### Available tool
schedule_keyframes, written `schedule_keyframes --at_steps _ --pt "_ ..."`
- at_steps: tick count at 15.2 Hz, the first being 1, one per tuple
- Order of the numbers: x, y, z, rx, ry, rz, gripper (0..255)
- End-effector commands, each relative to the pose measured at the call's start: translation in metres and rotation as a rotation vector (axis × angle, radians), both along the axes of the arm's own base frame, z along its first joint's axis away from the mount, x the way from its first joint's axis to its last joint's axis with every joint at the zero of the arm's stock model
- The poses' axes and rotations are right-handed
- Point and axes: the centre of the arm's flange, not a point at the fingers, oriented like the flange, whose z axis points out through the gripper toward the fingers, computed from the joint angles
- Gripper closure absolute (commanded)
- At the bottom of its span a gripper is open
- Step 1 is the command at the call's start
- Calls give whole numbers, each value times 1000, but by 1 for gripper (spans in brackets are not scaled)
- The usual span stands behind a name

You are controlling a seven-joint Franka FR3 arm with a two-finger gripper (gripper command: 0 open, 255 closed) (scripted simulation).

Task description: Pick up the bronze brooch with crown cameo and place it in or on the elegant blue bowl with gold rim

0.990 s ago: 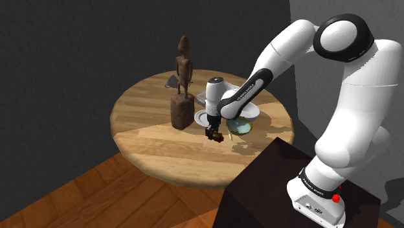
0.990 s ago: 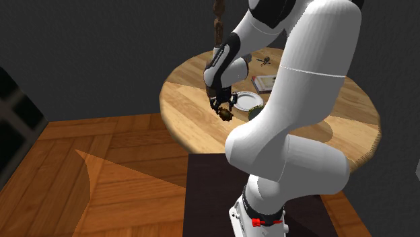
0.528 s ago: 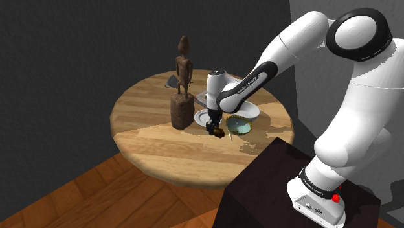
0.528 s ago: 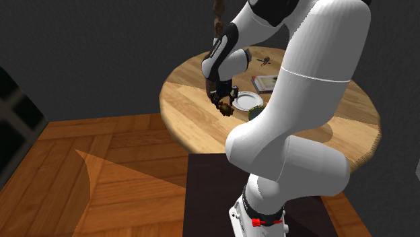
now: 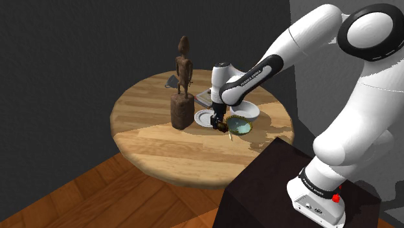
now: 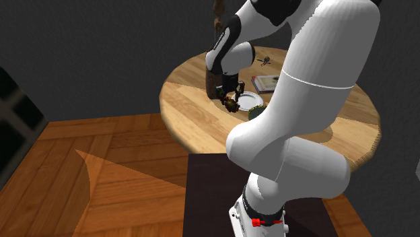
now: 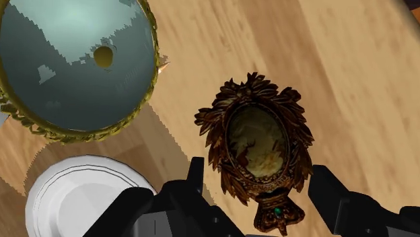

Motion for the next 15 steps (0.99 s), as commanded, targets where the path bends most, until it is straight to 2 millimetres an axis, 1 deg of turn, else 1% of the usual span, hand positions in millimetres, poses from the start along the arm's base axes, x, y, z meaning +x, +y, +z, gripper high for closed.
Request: schedule_keyframes --at_steps 1,13,15 --pt "-2 -26 0 0 0 2 255" --pt "-10 -184 4 0 0 2 255" --pt "-10 -184 -6 0 0 2 255"
